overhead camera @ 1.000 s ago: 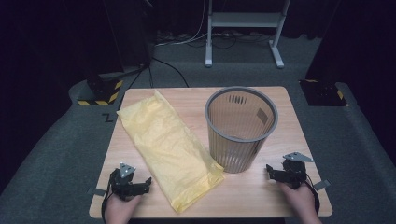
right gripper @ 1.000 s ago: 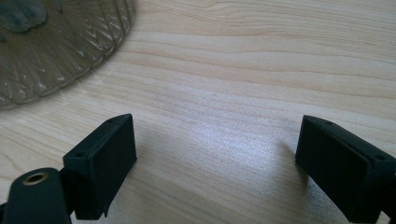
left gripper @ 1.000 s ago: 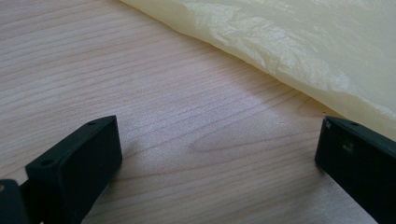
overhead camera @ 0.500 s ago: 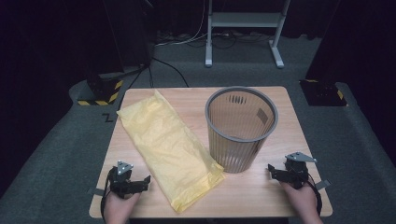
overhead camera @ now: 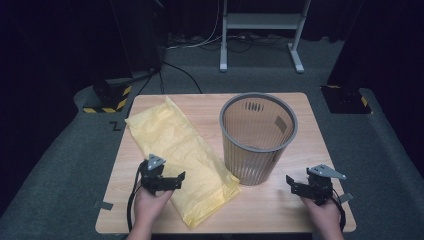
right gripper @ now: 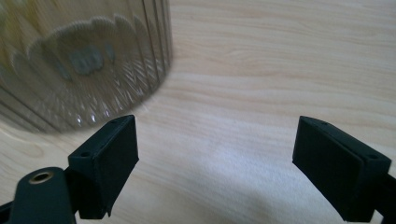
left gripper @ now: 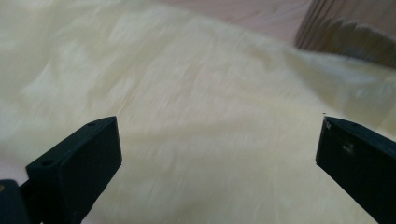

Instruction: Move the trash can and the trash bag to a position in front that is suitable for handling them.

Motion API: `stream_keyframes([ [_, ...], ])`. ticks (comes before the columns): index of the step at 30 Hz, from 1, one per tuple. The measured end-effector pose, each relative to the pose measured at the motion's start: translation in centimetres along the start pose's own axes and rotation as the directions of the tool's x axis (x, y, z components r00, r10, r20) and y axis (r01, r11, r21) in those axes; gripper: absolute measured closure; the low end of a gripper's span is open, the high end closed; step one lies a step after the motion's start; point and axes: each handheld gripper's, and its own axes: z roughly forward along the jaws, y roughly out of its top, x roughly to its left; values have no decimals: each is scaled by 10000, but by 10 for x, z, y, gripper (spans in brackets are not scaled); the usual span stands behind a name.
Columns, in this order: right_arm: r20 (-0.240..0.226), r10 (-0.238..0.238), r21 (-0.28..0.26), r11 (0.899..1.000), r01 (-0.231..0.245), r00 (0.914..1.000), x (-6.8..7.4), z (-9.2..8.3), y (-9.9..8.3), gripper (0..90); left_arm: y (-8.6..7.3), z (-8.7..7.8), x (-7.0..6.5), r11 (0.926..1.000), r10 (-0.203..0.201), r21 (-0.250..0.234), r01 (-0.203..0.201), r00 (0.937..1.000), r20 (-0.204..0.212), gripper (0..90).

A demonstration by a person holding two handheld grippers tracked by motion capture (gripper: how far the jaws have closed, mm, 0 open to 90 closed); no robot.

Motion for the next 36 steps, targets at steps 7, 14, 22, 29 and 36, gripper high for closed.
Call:
stream_keyframes([
  [7, 117, 505, 165, 9986, -507, 9987, -11, 11, 22, 138, 52, 41, -33, 9966, 706, -415, -710, 9974, -111, 2],
  [14, -72, 1006, -479, 9937, -1008, 9949, -9, 23, 37, 151, 68, 72, -56, 9981, 440, -413, -447, 9989, -173, 7],
  [22, -299, 1079, -1666, 9797, -1114, 9937, 1, 14, 41, 595, 72, 81, -77, 9907, 991, -982, -947, 9942, 410, 433],
  [29, 10, 404, -1815, 9826, -396, 9992, 7, 6, 39, 673, 71, 86, -100, 9848, 1465, -1011, -1412, 9881, 468, 685],
  [36, 654, 467, -1697, 9849, -350, 9968, -8, -8, 29, 707, 76, 98, -138, 9786, 1875, -1027, -1784, 9784, 865, 688],
])
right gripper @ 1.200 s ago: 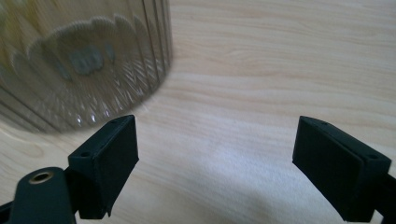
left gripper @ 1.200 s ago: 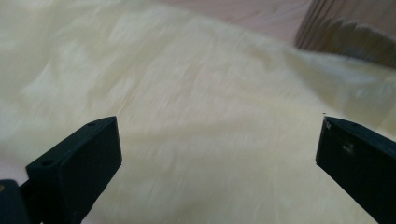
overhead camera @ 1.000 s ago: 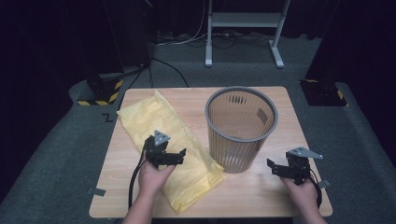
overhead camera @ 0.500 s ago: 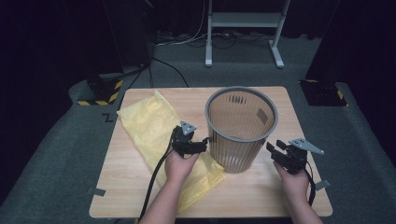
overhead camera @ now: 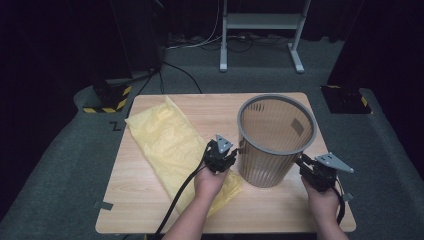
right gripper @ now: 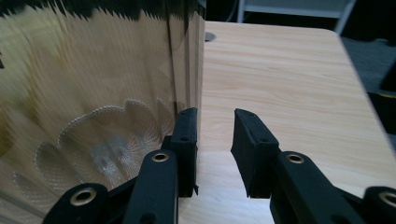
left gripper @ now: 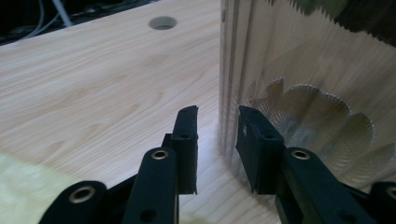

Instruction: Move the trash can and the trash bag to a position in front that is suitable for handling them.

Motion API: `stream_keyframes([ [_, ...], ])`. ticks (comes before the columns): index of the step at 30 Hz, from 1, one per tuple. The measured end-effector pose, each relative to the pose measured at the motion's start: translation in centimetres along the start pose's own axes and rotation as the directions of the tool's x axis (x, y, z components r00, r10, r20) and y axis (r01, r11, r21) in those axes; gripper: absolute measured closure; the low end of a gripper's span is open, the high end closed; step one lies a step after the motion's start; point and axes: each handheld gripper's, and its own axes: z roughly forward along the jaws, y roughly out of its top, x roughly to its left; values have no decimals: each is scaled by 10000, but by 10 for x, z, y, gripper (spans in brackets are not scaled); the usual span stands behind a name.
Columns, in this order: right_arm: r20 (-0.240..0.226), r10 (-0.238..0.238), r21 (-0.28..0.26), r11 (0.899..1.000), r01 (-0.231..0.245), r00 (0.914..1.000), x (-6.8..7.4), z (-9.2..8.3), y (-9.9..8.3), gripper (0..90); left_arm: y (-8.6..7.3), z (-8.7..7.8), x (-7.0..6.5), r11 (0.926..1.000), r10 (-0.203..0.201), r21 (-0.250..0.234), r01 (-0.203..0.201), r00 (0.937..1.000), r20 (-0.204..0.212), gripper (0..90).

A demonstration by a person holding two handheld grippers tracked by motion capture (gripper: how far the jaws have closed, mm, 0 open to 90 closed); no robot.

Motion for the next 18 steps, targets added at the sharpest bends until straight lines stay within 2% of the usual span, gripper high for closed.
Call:
stream_keyframes([
  [3, 330, 121, -24, 9999, -120, 9994, -13, -6, -2, 713, 7, 9, -14, 9995, 304, 89, -305, 9995, 129, 710],
  [5, 484, 292, -56, 9996, -290, 9984, -21, -10, -4, 718, 11, 15, -21, 9993, 356, 64, -358, 9990, 253, 710],
  [8, 496, 587, -84, 9983, -583, 9970, -31, -19, -10, 702, 13, 17, -20, 9999, 108, 117, -114, 9989, 461, 648],
  [9, 496, 587, -84, 9983, -583, 9970, -31, -19, -10, 702, 13, 15, -19, 9998, 170, 126, -175, 9992, 365, 648],
  [12, 393, 515, -159, 9986, -509, 9979, -25, -29, -18, 701, 11, 7, -9, 9994, 283, 191, -285, 9996, 81, 634],
  [16, 246, 99, -270, 9996, -92, 9996, -8, -46, -24, 701, 0, -11, 13, 9994, 180, 310, -168, 9990, -404, 618],
  [17, 30, -68, -413, 9991, 69, 10000, 2, -55, -23, 701, -5, -15, 19, 9994, 137, 318, -121, 9985, -527, 618],
  [18, 30, -68, -413, 9991, 69, 10000, 2, -55, -23, 701, -9, -20, 26, 9991, 184, 395, -157, 9976, -674, 618],
])
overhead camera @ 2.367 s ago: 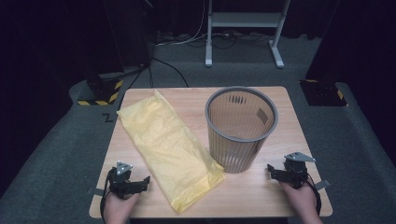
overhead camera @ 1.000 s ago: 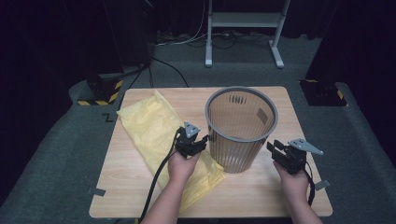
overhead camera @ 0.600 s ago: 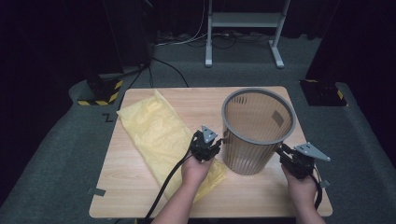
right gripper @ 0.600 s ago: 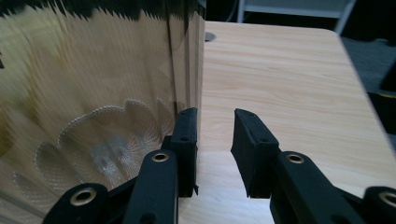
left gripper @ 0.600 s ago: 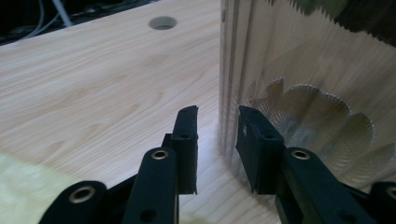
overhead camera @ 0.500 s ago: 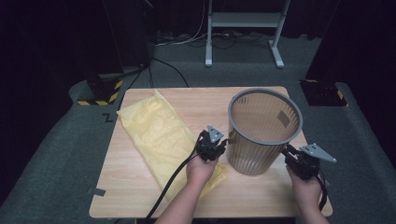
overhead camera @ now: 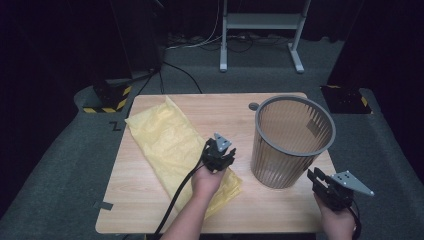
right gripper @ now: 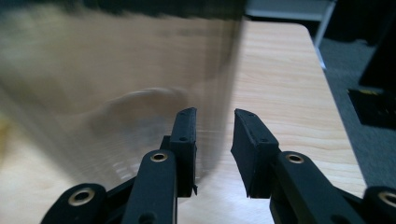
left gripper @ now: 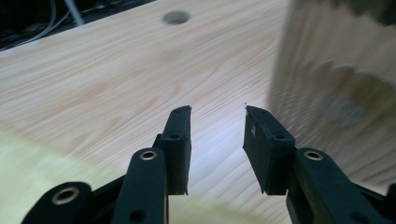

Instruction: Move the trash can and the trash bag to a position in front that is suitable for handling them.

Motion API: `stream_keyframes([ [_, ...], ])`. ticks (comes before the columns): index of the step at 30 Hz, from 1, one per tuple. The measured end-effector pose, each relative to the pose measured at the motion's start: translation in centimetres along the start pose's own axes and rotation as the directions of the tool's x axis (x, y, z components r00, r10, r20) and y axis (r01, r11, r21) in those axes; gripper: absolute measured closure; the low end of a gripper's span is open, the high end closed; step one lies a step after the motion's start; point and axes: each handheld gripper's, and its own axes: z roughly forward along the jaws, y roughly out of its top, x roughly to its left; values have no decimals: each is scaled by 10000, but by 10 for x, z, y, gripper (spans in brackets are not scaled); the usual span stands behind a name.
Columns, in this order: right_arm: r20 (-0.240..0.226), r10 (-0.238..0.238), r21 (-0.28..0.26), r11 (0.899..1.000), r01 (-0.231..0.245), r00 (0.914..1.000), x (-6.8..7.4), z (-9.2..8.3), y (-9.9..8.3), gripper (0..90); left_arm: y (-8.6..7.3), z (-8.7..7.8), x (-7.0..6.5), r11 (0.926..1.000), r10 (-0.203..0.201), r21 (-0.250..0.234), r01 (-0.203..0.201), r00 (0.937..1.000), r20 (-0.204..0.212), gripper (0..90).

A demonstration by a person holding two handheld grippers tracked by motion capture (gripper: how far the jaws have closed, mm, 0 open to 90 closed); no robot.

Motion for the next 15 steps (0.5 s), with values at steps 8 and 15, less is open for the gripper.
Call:
stream_keyframes([
  [8, -1162, -323, 19, 9995, 327, 9927, 43, -22, 0, 704, -48, -44, 68, 9956, -839, 312, 886, 9881, -1285, 654],
  [15, -2891, -789, 997, 9887, 1120, 9540, 123, 16, -11, 654, -95, -69, 126, 9818, -1505, 739, 1749, 9543, -2583, 636],
])
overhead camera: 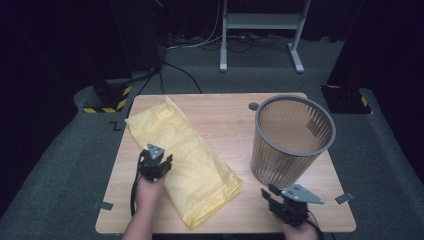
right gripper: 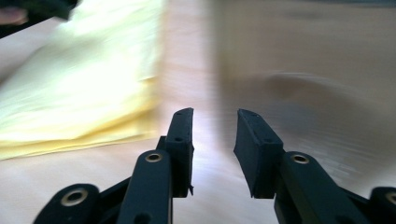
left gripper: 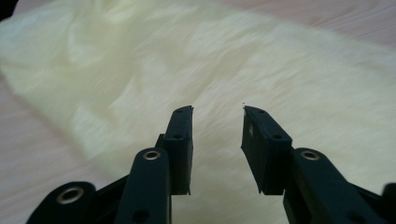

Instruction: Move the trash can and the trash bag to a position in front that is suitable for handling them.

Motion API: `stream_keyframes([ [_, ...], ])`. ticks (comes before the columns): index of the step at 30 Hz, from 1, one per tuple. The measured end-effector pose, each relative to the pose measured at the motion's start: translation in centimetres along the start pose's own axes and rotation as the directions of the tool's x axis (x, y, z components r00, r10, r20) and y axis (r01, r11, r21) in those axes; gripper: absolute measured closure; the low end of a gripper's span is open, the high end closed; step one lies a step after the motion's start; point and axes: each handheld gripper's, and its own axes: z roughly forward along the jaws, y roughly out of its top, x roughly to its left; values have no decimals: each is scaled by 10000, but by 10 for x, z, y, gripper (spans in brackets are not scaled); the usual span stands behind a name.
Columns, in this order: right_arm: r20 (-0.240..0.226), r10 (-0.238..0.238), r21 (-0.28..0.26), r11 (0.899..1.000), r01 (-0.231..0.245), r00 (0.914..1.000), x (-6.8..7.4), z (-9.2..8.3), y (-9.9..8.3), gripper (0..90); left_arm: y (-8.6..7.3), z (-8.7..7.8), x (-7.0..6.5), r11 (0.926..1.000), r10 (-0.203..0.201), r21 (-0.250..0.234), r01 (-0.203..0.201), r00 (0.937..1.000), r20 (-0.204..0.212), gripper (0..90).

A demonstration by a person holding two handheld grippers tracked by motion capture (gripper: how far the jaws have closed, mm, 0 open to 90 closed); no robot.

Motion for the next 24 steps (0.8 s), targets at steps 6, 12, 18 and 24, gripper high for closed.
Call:
stream_keyframes([
  [6, -1317, -383, 1061, 9930, 526, 9905, 54, 47, -4, 644, -32, 10, 14, 9985, -215, 507, 221, 9997, -131, 632],
  [12, -1343, -1343, 1756, 9719, 1569, 9818, 85, 89, -10, 679, -42, 9, 10, 9984, 21, 563, -17, 10000, -75, 634],
  [18, 576, -666, 2107, 9761, 531, 9961, 33, 129, 22, 676, -53, -7, -11, 9971, 453, 592, -480, 9979, 457, 639],
  [24, -206, -740, 1087, 9912, 758, 9970, 44, 92, 25, 594, -47, -9, -55, 9916, 1034, 669, -1107, 9893, 1033, 638],
])
